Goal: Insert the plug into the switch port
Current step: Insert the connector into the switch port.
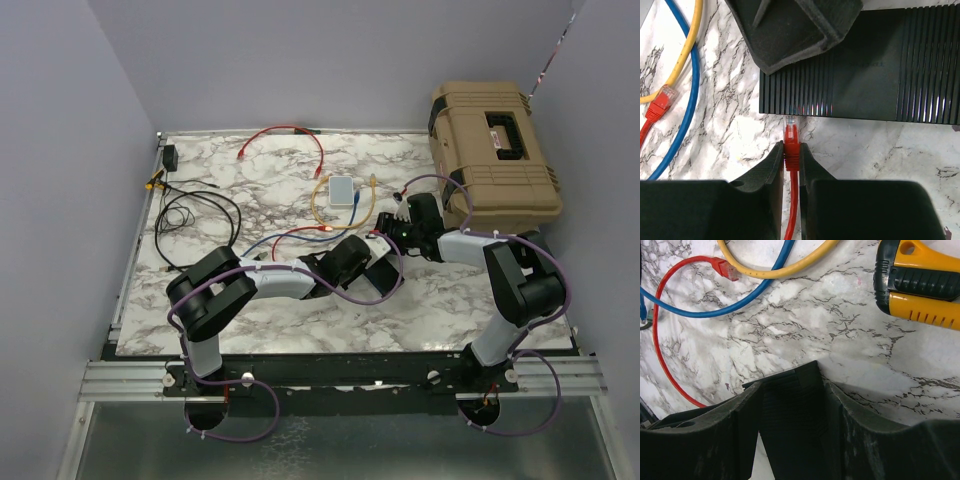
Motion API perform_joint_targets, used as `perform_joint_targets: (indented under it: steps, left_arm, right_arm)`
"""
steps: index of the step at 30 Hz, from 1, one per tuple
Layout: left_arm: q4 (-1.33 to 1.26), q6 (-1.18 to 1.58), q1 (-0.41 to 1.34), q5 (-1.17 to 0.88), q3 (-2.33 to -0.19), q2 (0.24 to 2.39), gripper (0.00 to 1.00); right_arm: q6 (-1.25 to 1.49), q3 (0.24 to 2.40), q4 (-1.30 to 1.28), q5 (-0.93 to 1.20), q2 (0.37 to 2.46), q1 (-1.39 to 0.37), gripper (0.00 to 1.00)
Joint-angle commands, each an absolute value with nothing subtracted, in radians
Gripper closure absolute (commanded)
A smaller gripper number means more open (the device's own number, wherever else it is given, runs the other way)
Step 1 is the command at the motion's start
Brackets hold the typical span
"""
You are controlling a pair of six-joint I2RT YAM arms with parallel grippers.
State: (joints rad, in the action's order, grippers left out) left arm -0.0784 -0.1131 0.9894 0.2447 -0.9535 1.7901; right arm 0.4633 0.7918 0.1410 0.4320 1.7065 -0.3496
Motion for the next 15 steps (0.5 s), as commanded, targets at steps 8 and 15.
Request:
perform_joint_targets:
  steps: [8,15]
  left_arm:
    - [-0.116,-0.101,0.998,0.251,-0.967,1.738,1.0]
    - [-0.129,-0.088,0.997,0.252,-0.957,1.727,1.0]
  right_arm:
    - [0.441,0.796,0.083,0.415,1.75,-0.364,0.44]
    - [0.439,0.796,0.082,0.416,1.749,-0.365,0.44]
